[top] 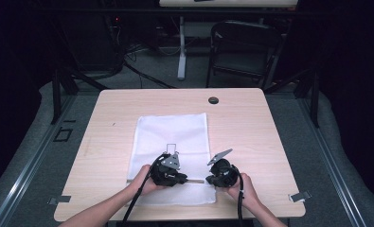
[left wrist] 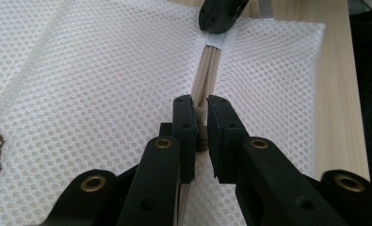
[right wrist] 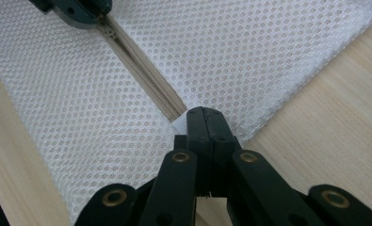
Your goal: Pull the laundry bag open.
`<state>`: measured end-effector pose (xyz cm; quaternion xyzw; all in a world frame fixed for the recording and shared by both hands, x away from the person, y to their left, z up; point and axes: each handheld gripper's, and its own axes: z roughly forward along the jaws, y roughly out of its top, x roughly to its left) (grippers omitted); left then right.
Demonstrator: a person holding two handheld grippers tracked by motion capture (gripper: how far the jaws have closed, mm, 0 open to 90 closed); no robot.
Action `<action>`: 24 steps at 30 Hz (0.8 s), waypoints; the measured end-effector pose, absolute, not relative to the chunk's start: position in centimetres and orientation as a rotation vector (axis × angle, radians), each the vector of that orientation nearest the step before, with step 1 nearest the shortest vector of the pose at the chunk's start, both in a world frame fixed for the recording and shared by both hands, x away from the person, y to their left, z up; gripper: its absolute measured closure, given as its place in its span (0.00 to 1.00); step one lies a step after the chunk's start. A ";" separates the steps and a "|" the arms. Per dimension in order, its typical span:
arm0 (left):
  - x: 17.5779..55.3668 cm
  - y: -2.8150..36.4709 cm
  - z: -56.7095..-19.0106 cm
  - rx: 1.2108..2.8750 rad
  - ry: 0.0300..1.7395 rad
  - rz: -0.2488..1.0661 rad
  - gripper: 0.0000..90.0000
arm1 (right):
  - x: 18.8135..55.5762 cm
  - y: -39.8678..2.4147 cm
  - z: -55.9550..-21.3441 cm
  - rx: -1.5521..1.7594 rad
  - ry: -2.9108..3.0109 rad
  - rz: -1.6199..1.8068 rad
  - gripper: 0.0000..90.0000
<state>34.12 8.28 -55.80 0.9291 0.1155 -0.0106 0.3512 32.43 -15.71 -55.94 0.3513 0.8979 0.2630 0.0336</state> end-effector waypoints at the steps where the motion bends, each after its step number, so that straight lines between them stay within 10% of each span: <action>1: 34.1 8.5 -55.8 2.410 0.300 -0.027 0.92 | 32.4 -15.7 -55.9 1.084 2.763 0.807 1.00; 24: 34.0 9.7 -55.7 2.383 0.343 -0.035 0.92 | 32.4 -15.7 -55.9 1.086 2.762 0.805 1.00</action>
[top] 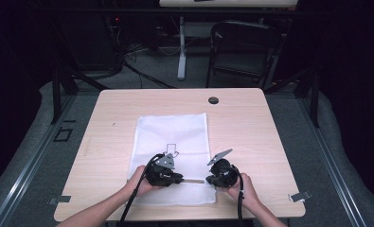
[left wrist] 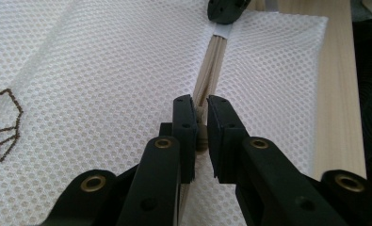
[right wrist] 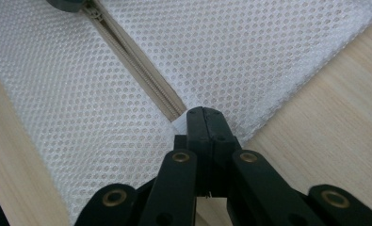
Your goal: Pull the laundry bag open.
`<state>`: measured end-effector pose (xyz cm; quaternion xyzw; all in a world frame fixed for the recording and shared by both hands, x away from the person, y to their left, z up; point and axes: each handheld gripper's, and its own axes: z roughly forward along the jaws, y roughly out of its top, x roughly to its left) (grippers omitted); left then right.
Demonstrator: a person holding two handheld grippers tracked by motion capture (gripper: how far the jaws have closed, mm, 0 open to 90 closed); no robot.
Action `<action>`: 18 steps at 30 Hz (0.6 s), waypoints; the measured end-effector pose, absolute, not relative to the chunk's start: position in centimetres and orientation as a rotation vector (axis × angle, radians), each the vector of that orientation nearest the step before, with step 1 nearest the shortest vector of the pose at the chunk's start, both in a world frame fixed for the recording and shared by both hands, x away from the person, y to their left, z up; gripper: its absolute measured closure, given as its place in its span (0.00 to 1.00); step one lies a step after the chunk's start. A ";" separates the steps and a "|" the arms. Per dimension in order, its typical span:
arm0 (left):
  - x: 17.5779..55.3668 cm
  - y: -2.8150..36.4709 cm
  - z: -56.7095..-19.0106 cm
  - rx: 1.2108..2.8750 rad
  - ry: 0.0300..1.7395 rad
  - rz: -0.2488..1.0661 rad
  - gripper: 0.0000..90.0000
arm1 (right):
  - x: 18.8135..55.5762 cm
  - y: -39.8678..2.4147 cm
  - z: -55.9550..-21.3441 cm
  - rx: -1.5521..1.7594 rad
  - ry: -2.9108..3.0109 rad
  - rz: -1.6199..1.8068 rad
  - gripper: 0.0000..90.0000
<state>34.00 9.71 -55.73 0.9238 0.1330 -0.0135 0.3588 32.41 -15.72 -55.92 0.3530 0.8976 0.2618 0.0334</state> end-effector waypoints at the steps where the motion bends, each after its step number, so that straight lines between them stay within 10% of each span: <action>1: 33.9 9.7 -55.8 2.383 0.351 -0.029 0.92 | 32.4 -15.7 -55.9 1.088 2.761 0.804 1.00; 18: 33.8 10.9 -55.7 2.381 0.355 -0.029 0.92 | 32.4 -15.7 -55.9 1.075 2.767 0.799 1.00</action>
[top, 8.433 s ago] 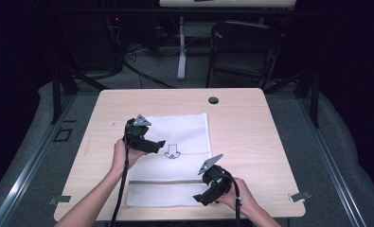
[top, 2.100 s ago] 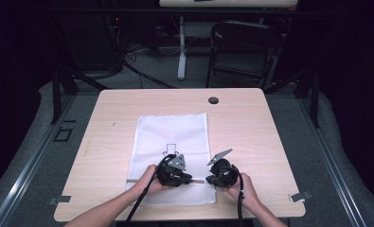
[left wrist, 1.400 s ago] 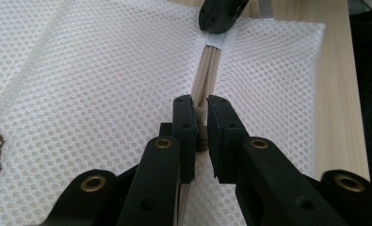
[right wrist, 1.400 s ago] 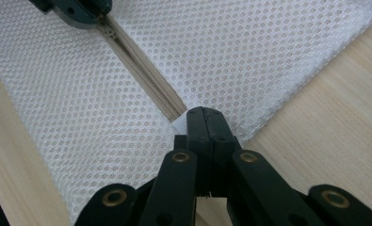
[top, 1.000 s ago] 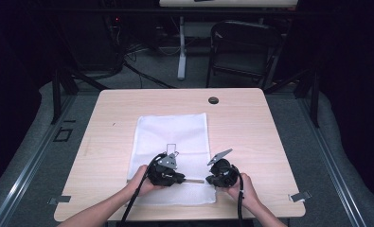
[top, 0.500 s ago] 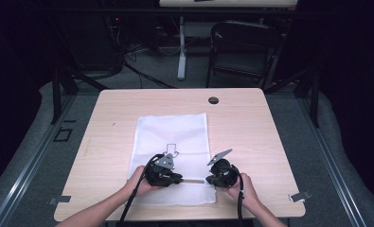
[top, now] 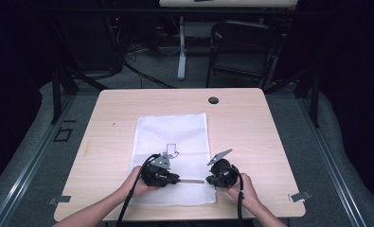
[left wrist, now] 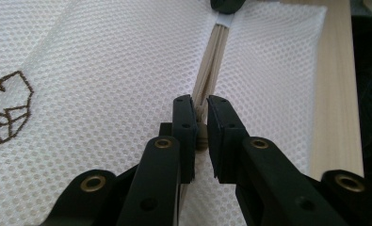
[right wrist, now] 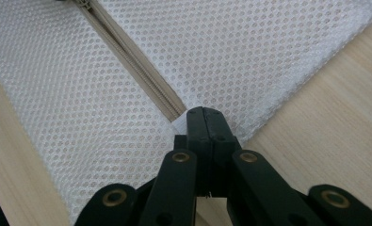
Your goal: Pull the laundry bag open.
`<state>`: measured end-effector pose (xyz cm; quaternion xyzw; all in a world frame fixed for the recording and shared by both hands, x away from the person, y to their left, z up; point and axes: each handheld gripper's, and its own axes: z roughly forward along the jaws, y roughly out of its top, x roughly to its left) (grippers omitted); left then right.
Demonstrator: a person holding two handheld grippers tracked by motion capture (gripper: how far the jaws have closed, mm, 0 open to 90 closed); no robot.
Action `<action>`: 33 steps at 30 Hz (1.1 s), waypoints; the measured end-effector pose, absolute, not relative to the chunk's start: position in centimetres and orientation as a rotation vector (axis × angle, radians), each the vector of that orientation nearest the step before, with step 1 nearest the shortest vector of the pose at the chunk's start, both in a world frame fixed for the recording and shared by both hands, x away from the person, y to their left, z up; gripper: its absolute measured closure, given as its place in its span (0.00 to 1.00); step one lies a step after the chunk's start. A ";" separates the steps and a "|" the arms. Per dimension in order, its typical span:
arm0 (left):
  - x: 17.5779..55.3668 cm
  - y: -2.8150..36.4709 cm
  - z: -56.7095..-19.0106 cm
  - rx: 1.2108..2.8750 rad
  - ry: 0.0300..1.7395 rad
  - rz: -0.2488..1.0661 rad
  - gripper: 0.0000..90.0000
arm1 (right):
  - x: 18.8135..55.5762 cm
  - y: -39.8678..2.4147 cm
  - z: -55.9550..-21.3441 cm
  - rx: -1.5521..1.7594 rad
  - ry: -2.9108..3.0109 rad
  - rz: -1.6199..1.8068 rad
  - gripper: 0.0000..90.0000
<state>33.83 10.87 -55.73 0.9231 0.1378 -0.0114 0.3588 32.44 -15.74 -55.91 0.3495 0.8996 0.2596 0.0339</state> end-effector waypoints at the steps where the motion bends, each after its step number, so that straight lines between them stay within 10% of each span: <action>1: 33.8 10.9 -55.7 2.380 0.365 -0.031 0.92 | 32.4 -15.7 -55.9 1.076 2.766 0.801 1.00; 33: 33.8 13.3 -55.9 2.385 0.389 -0.058 0.92 | 32.4 -15.7 -55.9 1.089 2.765 0.809 1.00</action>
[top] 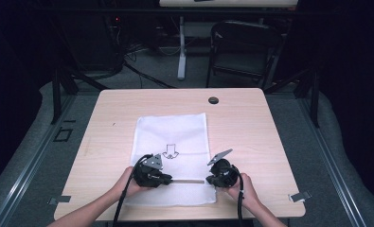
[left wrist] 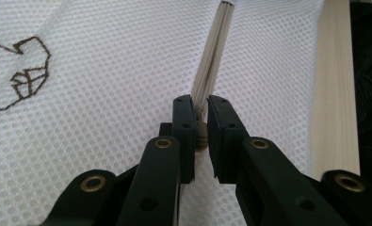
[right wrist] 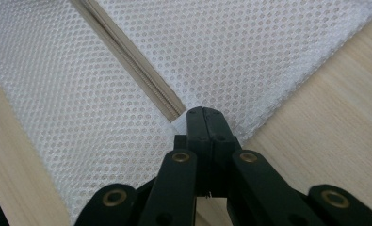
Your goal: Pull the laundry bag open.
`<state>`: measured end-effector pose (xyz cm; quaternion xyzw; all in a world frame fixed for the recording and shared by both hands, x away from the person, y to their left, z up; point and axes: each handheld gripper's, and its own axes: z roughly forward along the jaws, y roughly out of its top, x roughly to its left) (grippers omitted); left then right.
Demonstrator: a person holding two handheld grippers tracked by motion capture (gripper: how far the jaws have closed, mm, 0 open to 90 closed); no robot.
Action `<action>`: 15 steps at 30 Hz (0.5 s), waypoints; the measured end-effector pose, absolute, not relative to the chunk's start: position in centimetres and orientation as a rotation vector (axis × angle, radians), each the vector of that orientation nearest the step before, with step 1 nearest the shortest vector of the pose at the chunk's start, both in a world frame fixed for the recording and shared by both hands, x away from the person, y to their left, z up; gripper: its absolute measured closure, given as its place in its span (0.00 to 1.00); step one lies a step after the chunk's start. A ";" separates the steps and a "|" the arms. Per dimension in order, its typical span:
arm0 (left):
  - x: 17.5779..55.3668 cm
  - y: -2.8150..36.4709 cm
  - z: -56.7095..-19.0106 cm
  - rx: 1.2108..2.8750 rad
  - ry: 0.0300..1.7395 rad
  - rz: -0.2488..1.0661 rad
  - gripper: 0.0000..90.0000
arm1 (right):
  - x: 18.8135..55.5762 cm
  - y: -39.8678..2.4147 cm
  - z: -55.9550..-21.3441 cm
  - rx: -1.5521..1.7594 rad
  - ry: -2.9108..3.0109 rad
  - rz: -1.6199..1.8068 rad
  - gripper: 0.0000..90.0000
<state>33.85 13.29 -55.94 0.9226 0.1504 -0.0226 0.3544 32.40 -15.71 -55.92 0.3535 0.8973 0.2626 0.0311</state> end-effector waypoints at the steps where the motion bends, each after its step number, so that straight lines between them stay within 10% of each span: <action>1: 33.8 13.4 -55.9 2.388 0.395 -0.049 0.92 | 32.4 -15.7 -55.9 1.096 2.759 0.814 1.00; 15: 33.9 15.3 -56.1 2.403 0.431 -0.050 0.92 | 32.4 -15.7 -56.0 1.092 2.760 0.817 1.00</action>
